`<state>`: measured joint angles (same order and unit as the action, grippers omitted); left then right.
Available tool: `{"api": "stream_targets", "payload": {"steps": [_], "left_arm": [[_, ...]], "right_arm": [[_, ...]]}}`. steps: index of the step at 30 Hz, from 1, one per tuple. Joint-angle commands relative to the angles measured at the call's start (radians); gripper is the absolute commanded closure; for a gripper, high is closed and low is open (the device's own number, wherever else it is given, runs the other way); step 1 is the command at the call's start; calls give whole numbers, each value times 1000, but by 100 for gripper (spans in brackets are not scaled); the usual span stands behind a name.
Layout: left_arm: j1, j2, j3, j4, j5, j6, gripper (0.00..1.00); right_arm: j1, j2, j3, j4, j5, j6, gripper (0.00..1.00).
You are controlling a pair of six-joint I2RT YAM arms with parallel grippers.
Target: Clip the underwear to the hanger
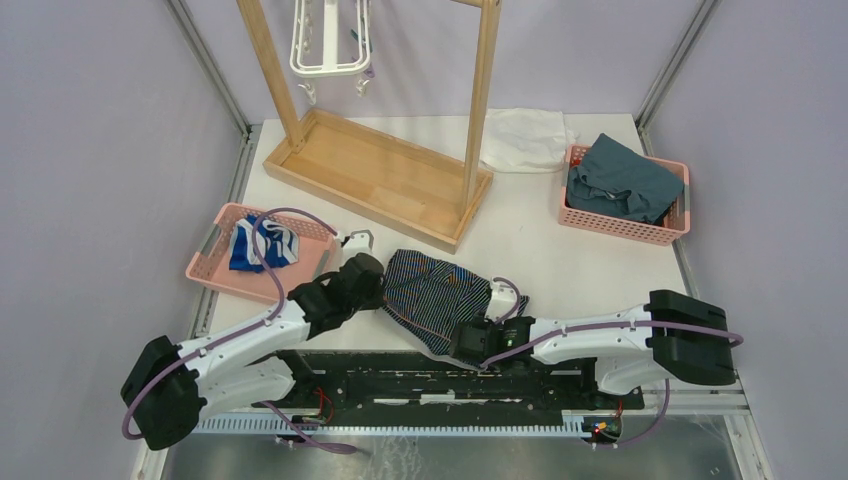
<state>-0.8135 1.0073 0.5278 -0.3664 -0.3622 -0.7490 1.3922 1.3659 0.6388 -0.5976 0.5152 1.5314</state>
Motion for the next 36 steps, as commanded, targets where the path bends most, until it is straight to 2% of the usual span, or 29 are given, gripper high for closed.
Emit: {"api": "stream_targets", "payload": {"steps": [1, 3, 7, 11, 15, 19, 24, 30, 36], "left_arm": [[6, -29, 2, 1, -25, 13, 97], [5, -38, 19, -19, -31, 15, 97], [6, -85, 108, -100, -61, 34, 97], [5, -134, 259, -214, -96, 81, 97], [5, -109, 461, -316, -117, 152, 97], [5, 3, 679, -418, -120, 248, 97], [5, 152, 920, -509, -129, 340, 97], [6, 225, 1033, -532, -127, 375, 97], [37, 308, 1120, -524, -120, 426, 97]], "right_arm": [[6, -40, 11, -62, 79, -6, 75], [6, -98, 25, -105, 127, -41, 90], [6, -262, 76, -205, 253, -162, 99], [5, -440, 177, -309, 367, -317, 99], [5, -532, 325, -330, 437, -524, 100], [4, -523, 514, -368, 491, -687, 99], [-6, -448, 748, -455, 562, -793, 100], [-92, -369, 872, -499, 498, -887, 100], [-397, -279, 887, -444, 170, -994, 100]]}}
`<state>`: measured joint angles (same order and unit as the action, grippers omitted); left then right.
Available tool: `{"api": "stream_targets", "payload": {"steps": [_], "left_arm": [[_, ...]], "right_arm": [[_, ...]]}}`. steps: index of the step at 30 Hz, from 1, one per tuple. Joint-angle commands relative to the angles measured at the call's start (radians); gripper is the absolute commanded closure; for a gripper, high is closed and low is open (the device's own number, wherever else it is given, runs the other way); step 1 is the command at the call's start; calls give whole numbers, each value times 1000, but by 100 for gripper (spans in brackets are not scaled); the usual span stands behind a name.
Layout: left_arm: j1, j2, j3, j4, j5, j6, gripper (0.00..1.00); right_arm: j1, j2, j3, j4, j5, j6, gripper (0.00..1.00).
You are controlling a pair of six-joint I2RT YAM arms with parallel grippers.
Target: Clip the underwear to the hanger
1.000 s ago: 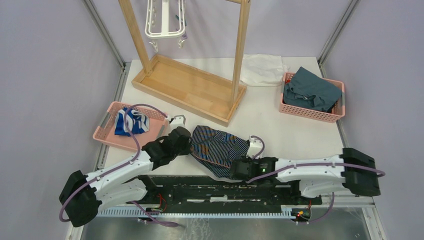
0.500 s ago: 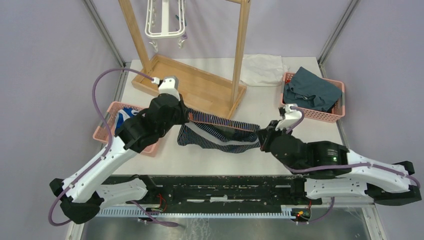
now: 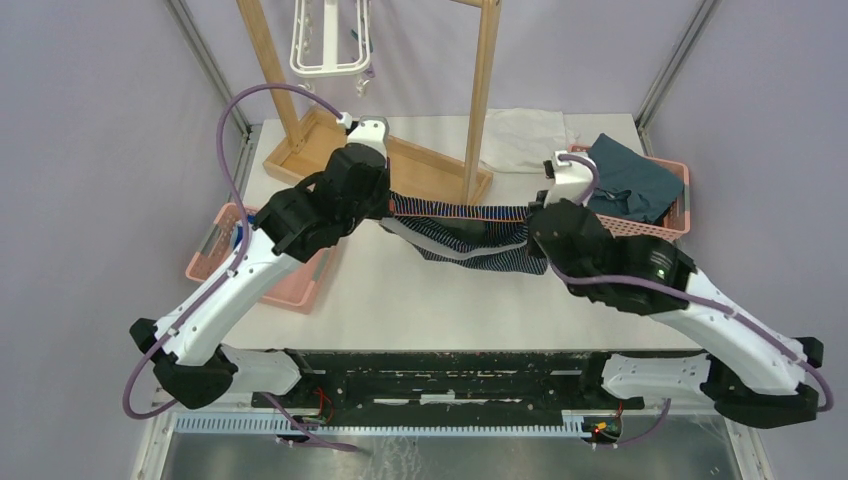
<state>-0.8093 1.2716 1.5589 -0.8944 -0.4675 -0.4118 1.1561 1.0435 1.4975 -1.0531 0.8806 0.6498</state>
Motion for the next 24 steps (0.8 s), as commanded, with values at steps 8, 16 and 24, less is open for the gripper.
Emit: {"api": "stream_targets", "payload": {"steps": [8, 16, 24], "left_arm": [[100, 118, 208, 49, 98, 129, 97], [98, -268, -626, 378, 308, -76, 97], [96, -589, -1159, 493, 357, -371, 30]], "right_arm": [[-360, 108, 136, 79, -383, -236, 100], [-359, -124, -448, 199, -571, -26, 86], [-359, -343, -884, 245, -576, 238, 36]]}}
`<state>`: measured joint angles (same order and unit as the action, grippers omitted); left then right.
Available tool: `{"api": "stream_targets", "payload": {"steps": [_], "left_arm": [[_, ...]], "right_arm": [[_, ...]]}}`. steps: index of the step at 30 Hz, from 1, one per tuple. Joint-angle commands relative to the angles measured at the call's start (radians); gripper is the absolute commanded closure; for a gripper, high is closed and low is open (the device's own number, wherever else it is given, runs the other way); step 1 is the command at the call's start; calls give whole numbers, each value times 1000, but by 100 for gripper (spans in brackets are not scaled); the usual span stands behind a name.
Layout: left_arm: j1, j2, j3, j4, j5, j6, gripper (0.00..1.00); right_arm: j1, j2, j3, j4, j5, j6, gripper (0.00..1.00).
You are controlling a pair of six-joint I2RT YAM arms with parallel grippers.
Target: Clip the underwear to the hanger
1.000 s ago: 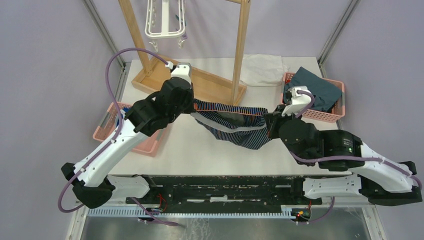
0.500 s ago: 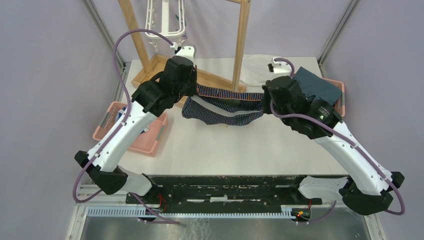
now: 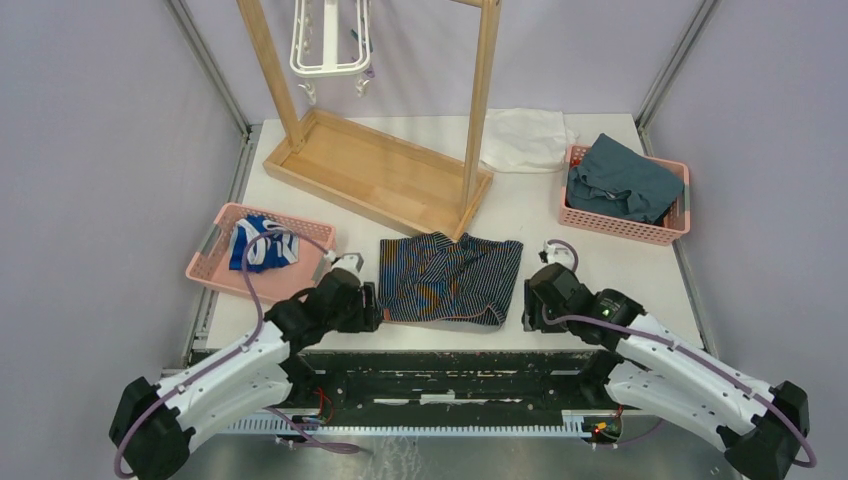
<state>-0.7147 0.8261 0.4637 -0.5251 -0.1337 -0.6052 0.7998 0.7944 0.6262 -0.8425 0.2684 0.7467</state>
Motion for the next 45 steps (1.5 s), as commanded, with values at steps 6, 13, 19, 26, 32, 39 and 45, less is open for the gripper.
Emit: {"api": "stream_targets", "payload": {"steps": [6, 13, 19, 26, 32, 39, 45], "left_arm": [[2, -98, 18, 84, -99, -161, 13], [3, 90, 87, 163, -160, -125, 13], [2, 126, 15, 220, -111, -183, 18], [1, 98, -55, 244, -80, -215, 19], [1, 134, -87, 276, -66, -217, 25], [3, 140, -105, 315, -26, -221, 46], [2, 163, -137, 368, 12, -228, 64]], "right_arm": [[-3, -47, 72, 25, 109, 111, 28], [-3, 83, 93, 153, 63, 111, 26], [-4, 185, 47, 274, 17, 174, 25], [-4, 359, 67, 308, 41, 202, 25], [-5, 482, 108, 338, 72, 159, 30], [-5, 501, 74, 452, -121, 75, 31], [-4, 514, 27, 423, -152, 70, 35]]}}
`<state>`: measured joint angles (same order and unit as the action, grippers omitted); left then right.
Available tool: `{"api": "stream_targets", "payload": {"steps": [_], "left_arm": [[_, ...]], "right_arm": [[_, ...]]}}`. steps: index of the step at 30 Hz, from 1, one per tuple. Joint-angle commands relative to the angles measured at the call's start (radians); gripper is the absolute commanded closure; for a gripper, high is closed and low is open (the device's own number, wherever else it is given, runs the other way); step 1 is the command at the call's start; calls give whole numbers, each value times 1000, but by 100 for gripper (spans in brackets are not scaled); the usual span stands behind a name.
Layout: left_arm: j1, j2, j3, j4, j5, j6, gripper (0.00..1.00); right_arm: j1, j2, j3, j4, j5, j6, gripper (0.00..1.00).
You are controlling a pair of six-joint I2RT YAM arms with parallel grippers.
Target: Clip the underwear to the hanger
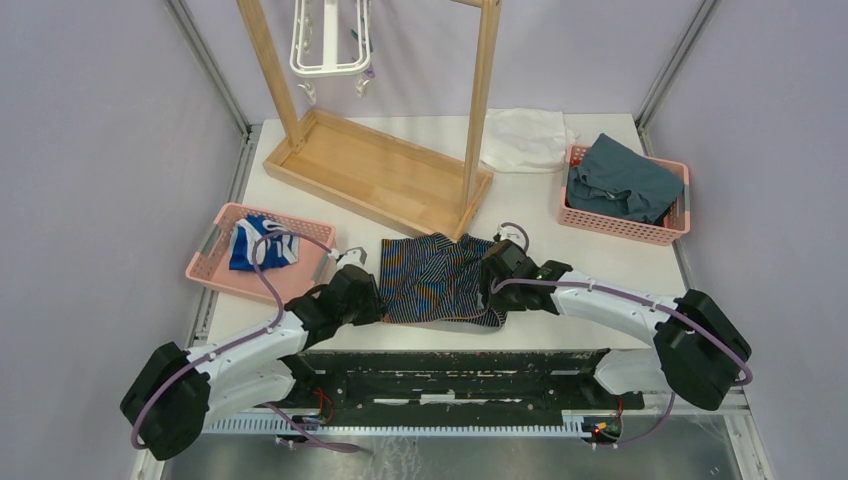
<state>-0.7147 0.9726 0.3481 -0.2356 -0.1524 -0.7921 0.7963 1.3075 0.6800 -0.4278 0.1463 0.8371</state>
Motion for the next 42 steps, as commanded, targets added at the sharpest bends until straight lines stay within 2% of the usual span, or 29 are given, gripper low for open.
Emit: {"api": "stream_targets", "payload": {"steps": [1, 4, 6, 9, 11, 16, 19, 21, 23, 24, 27, 30, 33, 37, 39, 42], "left_arm": [[2, 21, -23, 80, 30, -39, 68], [2, 31, -7, 69, 20, -23, 82], [1, 31, 20, 54, 9, -5, 95], [1, 51, 98, 25, 7, 83, 97], [1, 95, 180, -5, 18, 151, 97], [-62, 263, 416, -41, 19, 298, 97], [-111, 363, 546, -4, 44, 371, 97], [-131, 422, 630, 53, 120, 418, 97], [-135, 474, 686, 104, 219, 455, 96], [-135, 494, 715, 107, 250, 471, 91], [-128, 497, 750, 78, 182, 485, 59], [-91, 394, 680, 58, 84, 431, 39], [-58, 223, 565, 38, -7, 352, 30], [-54, -24, 452, -78, -135, 218, 27], [-56, -138, 349, -122, -131, 115, 27], [-75, -266, 218, -134, -73, -11, 26]], "right_arm": [[1, 4, -30, -7, -12, -20, 38], [8, -15, -50, -53, 41, -15, 49], [24, -46, -65, -80, 72, -12, 62], [79, -102, -65, -109, 71, -14, 86], [187, -154, -54, -103, 67, 1, 97], [478, -174, -6, 10, 77, 88, 100], [643, -129, 42, 102, 149, 92, 99], [728, -82, 71, 192, 176, 57, 91], [771, -46, 90, 260, 198, 28, 70], [783, -42, 91, 286, 214, 12, 59], [787, -88, 80, 252, 330, 5, 40], [779, -191, 86, 83, 494, -6, 26], [708, -308, 70, -28, 553, -52, 19], [493, -379, 58, -78, 446, -137, 16], [348, -332, 97, -84, 313, -216, 16], [253, -201, 180, -56, 163, -336, 16]]}}
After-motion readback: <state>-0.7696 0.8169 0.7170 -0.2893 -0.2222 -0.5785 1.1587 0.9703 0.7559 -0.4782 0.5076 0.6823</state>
